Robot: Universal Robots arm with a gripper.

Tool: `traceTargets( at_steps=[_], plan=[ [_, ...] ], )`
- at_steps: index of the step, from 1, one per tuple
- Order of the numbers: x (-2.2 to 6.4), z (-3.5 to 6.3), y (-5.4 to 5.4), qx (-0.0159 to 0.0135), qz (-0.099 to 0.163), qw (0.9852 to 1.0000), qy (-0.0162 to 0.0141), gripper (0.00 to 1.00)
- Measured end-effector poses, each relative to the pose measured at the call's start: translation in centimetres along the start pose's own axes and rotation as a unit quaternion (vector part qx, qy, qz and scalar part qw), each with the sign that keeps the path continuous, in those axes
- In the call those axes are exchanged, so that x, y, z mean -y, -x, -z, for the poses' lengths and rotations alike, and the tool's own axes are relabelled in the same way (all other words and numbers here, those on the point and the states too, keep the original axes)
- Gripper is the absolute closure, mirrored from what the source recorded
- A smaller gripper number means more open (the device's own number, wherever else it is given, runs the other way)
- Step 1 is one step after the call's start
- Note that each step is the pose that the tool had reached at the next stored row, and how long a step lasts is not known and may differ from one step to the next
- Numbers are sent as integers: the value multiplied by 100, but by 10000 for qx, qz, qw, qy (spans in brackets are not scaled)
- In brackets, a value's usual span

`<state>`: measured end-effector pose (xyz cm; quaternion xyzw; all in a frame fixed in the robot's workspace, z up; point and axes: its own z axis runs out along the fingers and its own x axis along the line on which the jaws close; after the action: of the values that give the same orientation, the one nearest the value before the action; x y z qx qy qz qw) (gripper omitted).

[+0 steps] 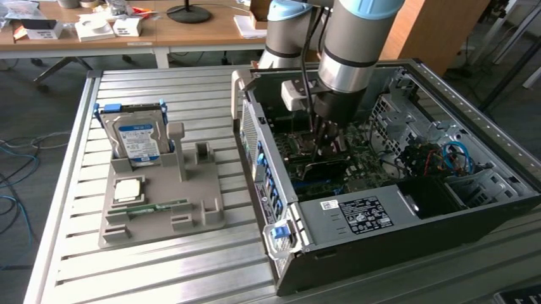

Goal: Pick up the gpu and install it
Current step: 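Press down on the gpu until it lock into place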

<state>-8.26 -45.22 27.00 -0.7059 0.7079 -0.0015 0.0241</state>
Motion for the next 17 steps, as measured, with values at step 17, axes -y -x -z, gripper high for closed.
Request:
traceTargets(
  at_steps=[17],
  plan=[
    [0, -5, -41, 4, 0, 10000, 0, 89]
  ],
)
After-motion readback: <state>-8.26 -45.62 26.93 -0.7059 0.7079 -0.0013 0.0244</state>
